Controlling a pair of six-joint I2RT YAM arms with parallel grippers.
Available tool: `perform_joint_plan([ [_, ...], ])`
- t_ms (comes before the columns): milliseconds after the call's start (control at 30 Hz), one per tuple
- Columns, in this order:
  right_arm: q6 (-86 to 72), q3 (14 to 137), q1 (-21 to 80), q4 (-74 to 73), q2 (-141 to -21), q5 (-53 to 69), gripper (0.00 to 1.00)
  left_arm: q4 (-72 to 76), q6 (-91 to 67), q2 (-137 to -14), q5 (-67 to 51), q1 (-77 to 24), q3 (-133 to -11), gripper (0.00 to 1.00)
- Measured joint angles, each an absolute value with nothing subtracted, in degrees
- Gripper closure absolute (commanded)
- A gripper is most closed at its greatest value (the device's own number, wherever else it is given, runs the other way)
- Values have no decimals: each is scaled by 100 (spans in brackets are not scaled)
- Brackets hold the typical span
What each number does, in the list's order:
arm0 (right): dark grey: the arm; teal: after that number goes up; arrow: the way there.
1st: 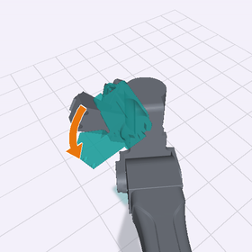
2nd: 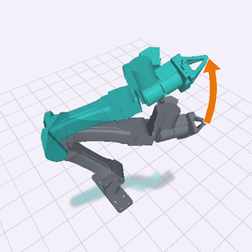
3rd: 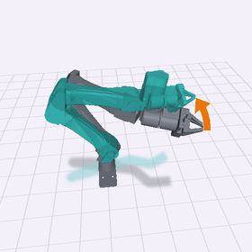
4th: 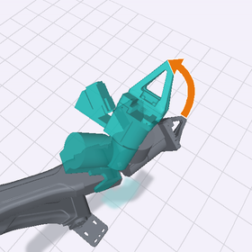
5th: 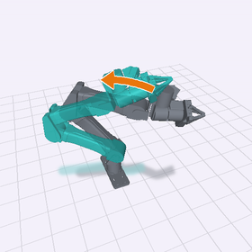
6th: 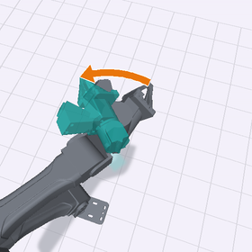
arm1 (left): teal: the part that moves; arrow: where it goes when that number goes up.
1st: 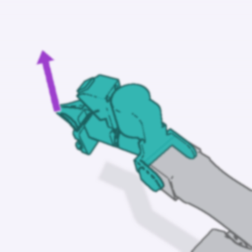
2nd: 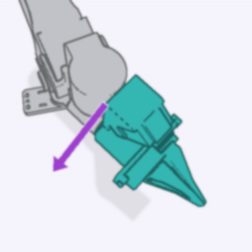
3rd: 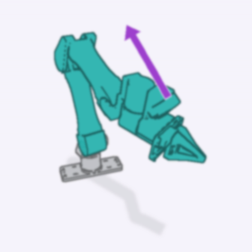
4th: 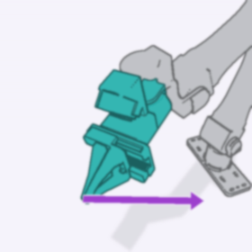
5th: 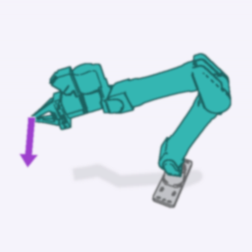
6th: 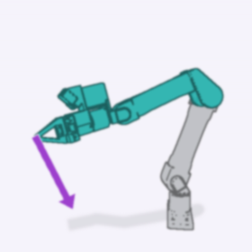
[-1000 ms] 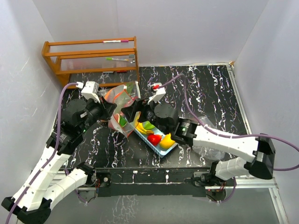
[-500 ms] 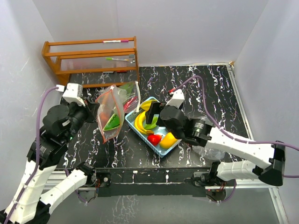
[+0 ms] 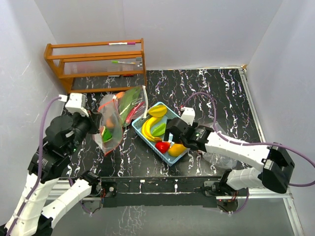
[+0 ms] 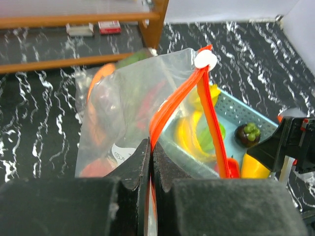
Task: Place the food in the zip-top bag and seal the zipper
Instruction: Pick up the fake fruit from the bin.
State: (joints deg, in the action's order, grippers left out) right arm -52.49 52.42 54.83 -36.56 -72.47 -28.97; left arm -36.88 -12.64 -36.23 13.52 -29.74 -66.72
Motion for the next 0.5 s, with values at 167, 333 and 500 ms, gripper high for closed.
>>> perform_joint_plan([
  [167,-5430,5223,5483,-3774,-7590,-2606,8,-3514,-1387,-3688,1140,-2974,-6014,100],
  [333,-5535,5225,5483,-4029,-7703,-2491,9,-3203,-1529,-3706,982,-2974,-5507,100],
  [500,-5651,5391,5483,-4480,-7756,-2510,8,-2926,-1623,-3726,884,-2974,-5310,100],
])
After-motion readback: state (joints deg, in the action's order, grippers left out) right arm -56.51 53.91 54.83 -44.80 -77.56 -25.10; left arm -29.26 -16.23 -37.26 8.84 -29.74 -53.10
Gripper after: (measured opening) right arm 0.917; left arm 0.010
